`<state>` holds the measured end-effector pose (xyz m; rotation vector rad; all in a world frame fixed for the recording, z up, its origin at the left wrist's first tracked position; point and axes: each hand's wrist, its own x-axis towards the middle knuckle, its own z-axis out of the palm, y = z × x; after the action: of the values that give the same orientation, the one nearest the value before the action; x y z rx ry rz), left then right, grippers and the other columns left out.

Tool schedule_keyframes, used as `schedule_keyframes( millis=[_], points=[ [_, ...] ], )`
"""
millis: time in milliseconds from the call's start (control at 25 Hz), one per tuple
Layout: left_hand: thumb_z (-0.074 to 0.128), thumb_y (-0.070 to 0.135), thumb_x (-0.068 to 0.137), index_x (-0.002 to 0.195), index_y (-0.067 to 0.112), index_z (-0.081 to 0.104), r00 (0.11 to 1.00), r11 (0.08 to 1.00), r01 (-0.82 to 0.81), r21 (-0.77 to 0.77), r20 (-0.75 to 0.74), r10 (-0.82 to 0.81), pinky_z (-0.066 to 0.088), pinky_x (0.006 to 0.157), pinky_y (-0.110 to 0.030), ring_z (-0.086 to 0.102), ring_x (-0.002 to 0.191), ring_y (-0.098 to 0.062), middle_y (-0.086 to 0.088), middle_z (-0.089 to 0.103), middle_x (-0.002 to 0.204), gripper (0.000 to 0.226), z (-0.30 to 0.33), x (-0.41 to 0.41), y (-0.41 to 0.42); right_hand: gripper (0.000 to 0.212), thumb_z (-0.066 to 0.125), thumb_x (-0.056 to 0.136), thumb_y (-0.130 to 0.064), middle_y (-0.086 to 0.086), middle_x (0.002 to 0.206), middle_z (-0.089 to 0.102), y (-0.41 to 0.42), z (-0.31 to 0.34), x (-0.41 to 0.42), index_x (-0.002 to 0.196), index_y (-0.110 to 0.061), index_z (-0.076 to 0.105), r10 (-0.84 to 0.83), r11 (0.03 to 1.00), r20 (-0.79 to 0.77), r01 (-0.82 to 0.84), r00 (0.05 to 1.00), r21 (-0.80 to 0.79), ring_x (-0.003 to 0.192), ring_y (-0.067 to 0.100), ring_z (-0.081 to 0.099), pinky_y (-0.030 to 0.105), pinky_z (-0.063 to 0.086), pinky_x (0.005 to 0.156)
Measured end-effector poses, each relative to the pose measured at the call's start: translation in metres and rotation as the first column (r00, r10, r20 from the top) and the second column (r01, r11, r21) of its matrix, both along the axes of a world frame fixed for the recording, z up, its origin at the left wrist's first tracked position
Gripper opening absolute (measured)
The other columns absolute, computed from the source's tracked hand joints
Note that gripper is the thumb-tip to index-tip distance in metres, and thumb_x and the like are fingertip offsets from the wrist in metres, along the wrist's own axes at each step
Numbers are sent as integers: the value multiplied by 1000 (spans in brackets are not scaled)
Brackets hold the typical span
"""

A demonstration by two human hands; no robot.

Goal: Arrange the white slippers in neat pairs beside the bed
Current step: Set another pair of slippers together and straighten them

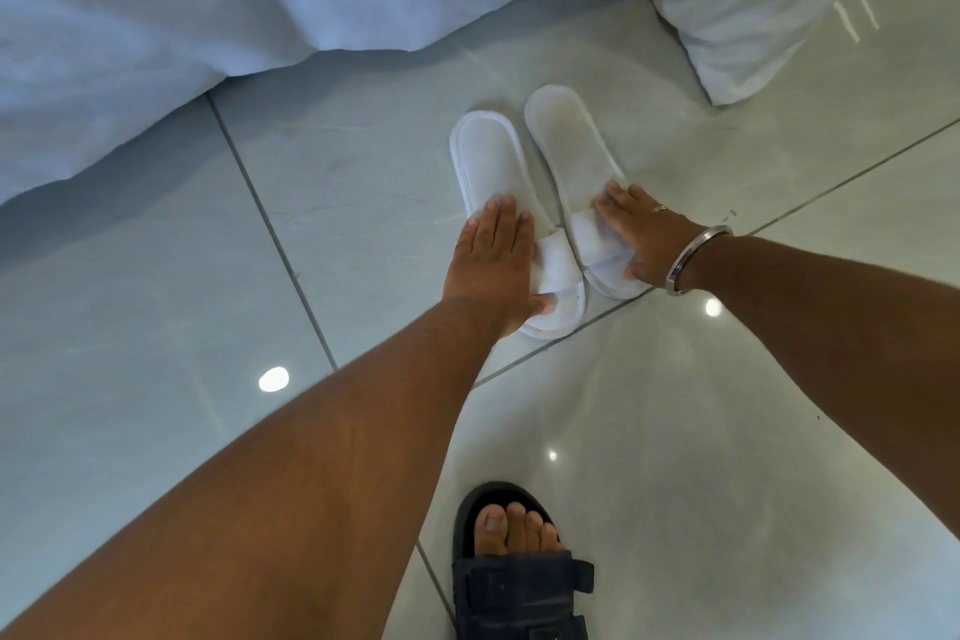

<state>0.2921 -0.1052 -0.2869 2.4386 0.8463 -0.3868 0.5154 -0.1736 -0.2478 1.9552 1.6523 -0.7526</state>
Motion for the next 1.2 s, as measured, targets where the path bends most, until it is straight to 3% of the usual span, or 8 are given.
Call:
schedule_keyframes(
  millis=[200, 360, 480, 640, 800, 880, 1000, 1200],
  points=[
    [40, 78, 82, 155, 13, -11, 990, 991, -6, 130, 143, -13, -7, 121, -52, -13, 151, -31, -12, -14, 165, 111, 7, -69, 25, 88, 48, 70, -33, 18, 157, 19, 16, 42, -26, 148, -7, 16, 206, 956, 41, -210, 978, 204, 142, 39, 24, 60, 23, 110],
    [26, 74, 89, 158, 13, -1, 998, 970, -61, 235, -14, 66, 0, 123, -50, -4, 153, -30, -11, -2, 166, 96, 12, -240, 65, 78, 41, 79, -48, 21, 151, 33, 93, 46, -136, 143, -6, 32, 534, 778, 15, -498, 845, 384, 134, 42, 39, 62, 31, 104],
    [16, 74, 88, 156, 13, 6, 970, 945, -130, 301, -159, 184, 2, 122, -49, 5, 151, -33, -15, 8, 164, 92, 37, -421, 72, 68, 46, 87, -47, 17, 153, 32, 134, 47, -273, 145, -14, 32, 721, 613, -7, -633, 693, 472, 136, 41, 35, 63, 25, 108],
    [22, 74, 84, 156, 11, 8, 837, 918, -254, 303, -408, 366, -12, 119, -35, 12, 151, -33, -17, 13, 164, 96, 89, -657, 38, 80, 49, 84, -55, 12, 159, 15, 134, 51, -453, 148, -21, 16, 836, 522, -121, -709, 535, 475, 144, 35, 20, 56, 14, 114],
    [16, 85, 79, 158, 14, 2, 773, 910, -356, 212, -481, 414, 13, 122, -44, 9, 152, -30, -10, -3, 165, 107, 88, -741, -14, 89, 51, 82, -61, 10, 161, 3, 119, 27, -579, 149, -20, 8, 898, 436, -162, -788, 408, 435, 147, 30, 10, 51, 13, 116],
    [23, 82, 80, 158, 15, -2, 778, 893, -411, 185, -440, 449, 12, 123, -43, 6, 152, -28, -10, -6, 165, 105, 69, -743, -27, 88, 51, 83, -60, 10, 161, -2, 111, 10, -625, 149, -21, 6, 877, 480, -200, -784, 436, 394, 147, 29, 6, 48, 12, 118],
    [40, 72, 88, 158, 18, -5, 783, 863, -472, 178, -366, 504, 7, 123, -42, 1, 153, -24, -7, -8, 166, 99, 40, -726, -25, 91, 51, 83, -61, 11, 160, -10, 102, -17, -653, 149, -21, 2, 808, 589, -199, -749, 555, 303, 147, 27, 1, 46, 8, 119],
    [48, 65, 90, 158, 15, 0, 802, 866, -446, 225, -328, 498, 6, 123, -42, 3, 153, -24, -8, -3, 167, 97, 24, -728, -26, 99, 63, 78, -54, 13, 160, -7, 82, -32, -670, 149, -18, 4, 713, 699, -186, -663, 676, 270, 147, 29, 0, 46, 8, 118]
  ],
)
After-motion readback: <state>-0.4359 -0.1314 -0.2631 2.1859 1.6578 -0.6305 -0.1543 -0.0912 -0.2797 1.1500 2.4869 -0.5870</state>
